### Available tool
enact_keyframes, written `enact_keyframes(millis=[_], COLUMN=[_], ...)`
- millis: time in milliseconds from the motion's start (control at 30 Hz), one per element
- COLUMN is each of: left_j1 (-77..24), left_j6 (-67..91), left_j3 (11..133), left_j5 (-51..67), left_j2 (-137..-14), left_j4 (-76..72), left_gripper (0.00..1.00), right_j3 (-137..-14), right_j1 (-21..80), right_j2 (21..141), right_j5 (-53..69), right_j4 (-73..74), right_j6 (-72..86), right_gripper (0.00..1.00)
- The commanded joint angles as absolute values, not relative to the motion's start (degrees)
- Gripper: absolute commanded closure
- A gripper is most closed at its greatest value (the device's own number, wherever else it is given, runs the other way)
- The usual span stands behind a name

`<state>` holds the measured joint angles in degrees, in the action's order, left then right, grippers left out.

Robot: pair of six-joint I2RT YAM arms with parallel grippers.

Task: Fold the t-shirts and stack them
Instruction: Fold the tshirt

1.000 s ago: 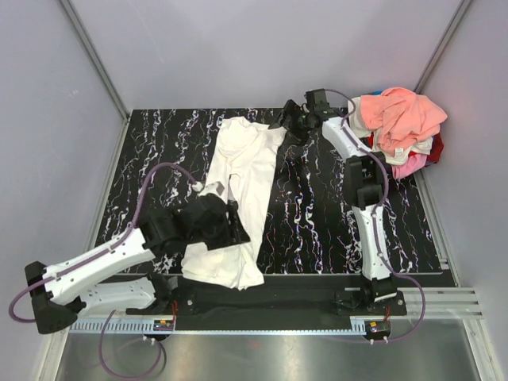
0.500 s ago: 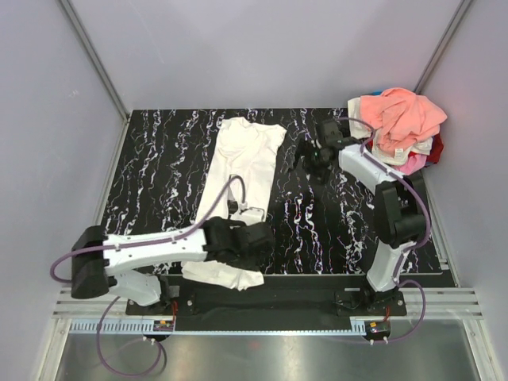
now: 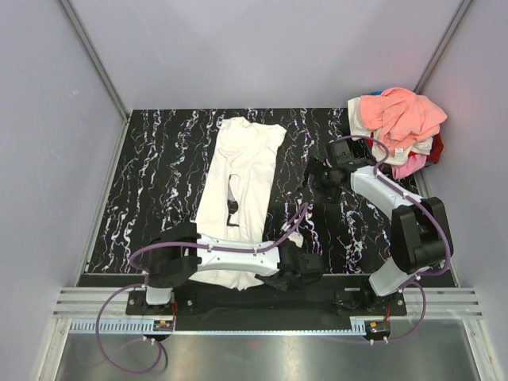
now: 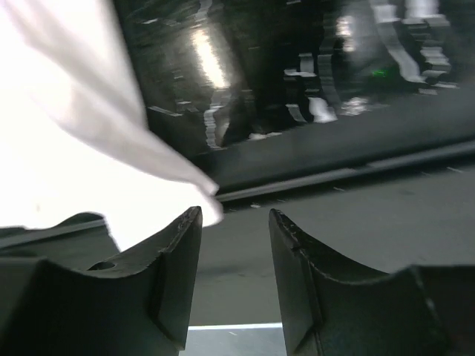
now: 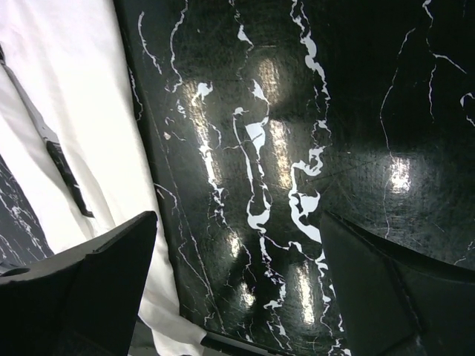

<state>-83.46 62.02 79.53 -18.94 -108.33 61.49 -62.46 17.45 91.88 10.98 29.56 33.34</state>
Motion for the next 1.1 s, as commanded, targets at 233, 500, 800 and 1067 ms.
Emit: enact_keyframes(millis=[233,500,800,1067], left_j1=[-83.8,-83.8,-83.3,-83.2], left_j6=[65.8,65.2,66.2,69.7], left_j3=[80.3,79.8,80.6,77.1], left_j5=[-23.3,-22.8,-25.7,-28.3], left_j2=[-109.9,-112.2,-112.2,-105.7], left_j4=[66.7,64.4,67.3,71.5], left_gripper=[0.51,0.51,0.94,1.0], right_j3=[-60.5,-59.8,-59.2,-59.2], right_j1=[17.4,17.5,17.4,17.4], right_j2=[90.8,91.5,92.5,93.6], right_j5=[11.1,10.7,11.3,12.1], right_j4=[25.8,25.4,24.6,24.5], right_j6=[32.4,31.9,31.6,31.6], right_gripper=[0.02,0.01,0.01,0.02])
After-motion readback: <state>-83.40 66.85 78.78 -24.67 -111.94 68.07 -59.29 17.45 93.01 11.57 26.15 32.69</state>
